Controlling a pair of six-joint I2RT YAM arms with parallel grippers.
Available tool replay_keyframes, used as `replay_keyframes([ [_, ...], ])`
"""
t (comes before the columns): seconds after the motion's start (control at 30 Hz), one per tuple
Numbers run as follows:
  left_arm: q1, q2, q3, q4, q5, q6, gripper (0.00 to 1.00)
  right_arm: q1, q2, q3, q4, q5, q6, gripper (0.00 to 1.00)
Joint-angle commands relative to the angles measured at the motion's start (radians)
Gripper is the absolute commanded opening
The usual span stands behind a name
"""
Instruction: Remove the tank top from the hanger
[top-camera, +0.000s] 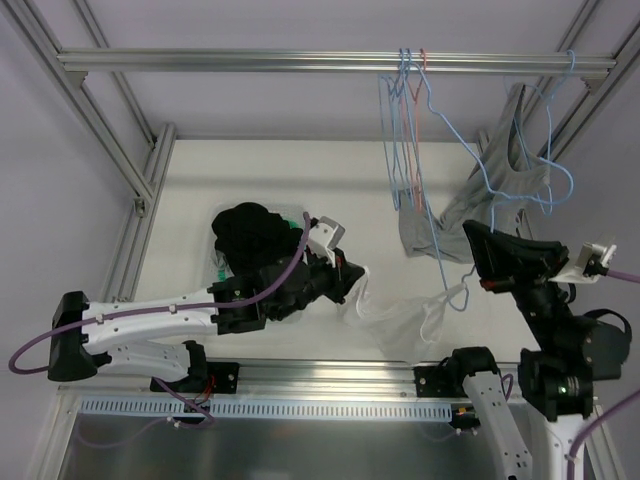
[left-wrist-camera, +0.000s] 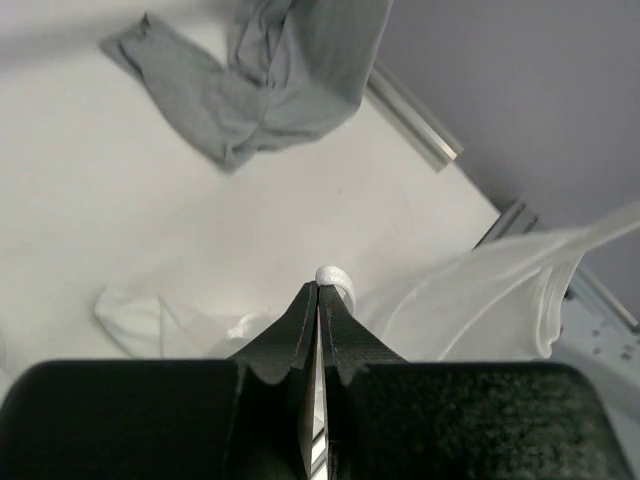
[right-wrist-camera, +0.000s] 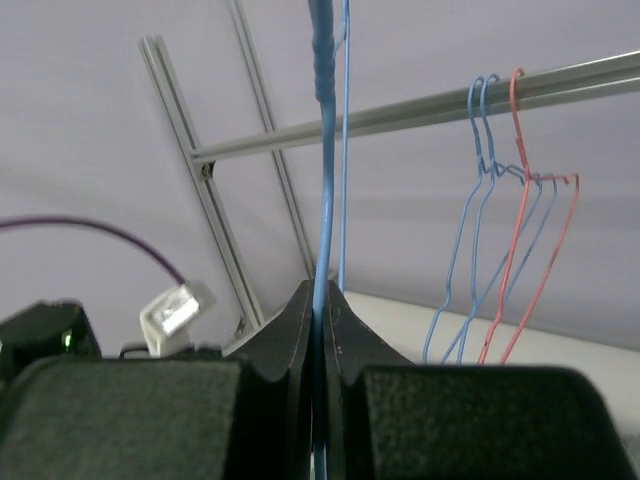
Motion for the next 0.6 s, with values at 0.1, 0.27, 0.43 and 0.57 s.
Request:
replay_keyframes([
  [0.1,-0.014,0.040,-0.089,0.066,-0.011,-0.112,0.00,0.004,0.111,-0.198,0.777,0.165,0.048,0.00],
  [0.27,-0.014,0.092,-0.100,0.036,-0.076,-0.161,0.00,0.007,0.105,-0.316,0.979,0.223,-0.082,0.00],
  [0.43,-0.014,0.221,-0.052,-0.025,-0.126,-0.198,0.00,0.009,0.024,-0.346,0.917,0.271,-0.173,0.00],
  [0.57,-0.014,0.307,0.012,-0.098,-0.134,-0.242,0.00,0.007,-0.034,-0.190,0.323,0.350,-0.297,0.00],
])
